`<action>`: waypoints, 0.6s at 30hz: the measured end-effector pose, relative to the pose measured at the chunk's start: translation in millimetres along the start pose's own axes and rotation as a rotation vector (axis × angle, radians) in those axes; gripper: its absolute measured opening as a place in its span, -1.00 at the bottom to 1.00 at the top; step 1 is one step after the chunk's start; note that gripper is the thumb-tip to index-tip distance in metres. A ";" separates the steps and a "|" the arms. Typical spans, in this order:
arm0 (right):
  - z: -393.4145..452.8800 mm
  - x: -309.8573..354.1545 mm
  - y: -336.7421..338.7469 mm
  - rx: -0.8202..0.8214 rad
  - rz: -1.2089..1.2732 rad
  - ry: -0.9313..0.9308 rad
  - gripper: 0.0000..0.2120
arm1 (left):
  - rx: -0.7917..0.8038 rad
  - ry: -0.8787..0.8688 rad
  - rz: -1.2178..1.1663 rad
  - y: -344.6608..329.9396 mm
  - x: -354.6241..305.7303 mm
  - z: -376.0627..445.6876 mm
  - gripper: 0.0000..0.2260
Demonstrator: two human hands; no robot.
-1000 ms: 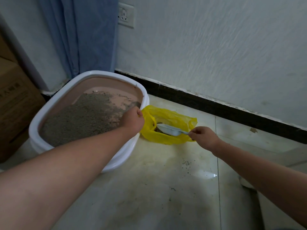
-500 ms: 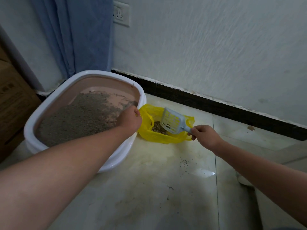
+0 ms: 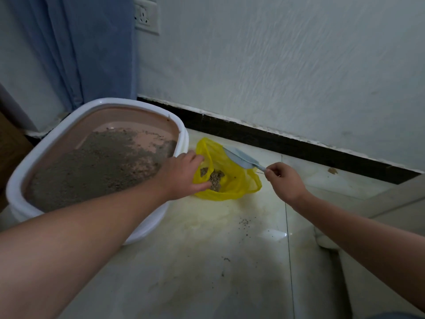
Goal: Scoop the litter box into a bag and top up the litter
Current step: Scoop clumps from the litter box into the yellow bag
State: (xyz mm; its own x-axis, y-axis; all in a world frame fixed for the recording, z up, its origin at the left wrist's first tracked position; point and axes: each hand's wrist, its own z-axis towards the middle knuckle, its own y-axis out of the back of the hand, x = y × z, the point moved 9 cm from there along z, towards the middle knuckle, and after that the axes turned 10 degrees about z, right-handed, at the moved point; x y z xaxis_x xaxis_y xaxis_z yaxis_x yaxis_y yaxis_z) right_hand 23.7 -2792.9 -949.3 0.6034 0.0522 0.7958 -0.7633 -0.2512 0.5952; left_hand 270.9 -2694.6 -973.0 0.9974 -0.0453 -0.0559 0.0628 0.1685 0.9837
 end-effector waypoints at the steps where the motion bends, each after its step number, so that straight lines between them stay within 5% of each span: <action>1: 0.3 -1.7 4.8 -0.018 0.009 -0.008 -0.84 | 0.016 -0.057 0.077 -3.8 -7.0 0.0 -0.26; 6: -0.8 -18.7 24.3 -0.057 -0.003 -0.070 -0.72 | 0.148 -0.266 0.255 -27.6 -36.1 -5.3 -0.16; 18: -2.6 -94.4 26.1 -0.076 0.184 -0.531 -0.82 | 0.009 -0.346 0.415 -37.8 -32.3 -0.6 -0.71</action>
State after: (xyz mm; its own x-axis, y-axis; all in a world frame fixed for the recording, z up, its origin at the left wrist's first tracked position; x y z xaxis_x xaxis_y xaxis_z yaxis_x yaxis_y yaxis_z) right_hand -53.7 -2801.9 -1008.6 0.4770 -0.4838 0.7338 -0.8697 -0.1391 0.4736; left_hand 236.3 -2698.9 -1008.5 0.8686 -0.2984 0.3957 -0.3357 0.2332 0.9127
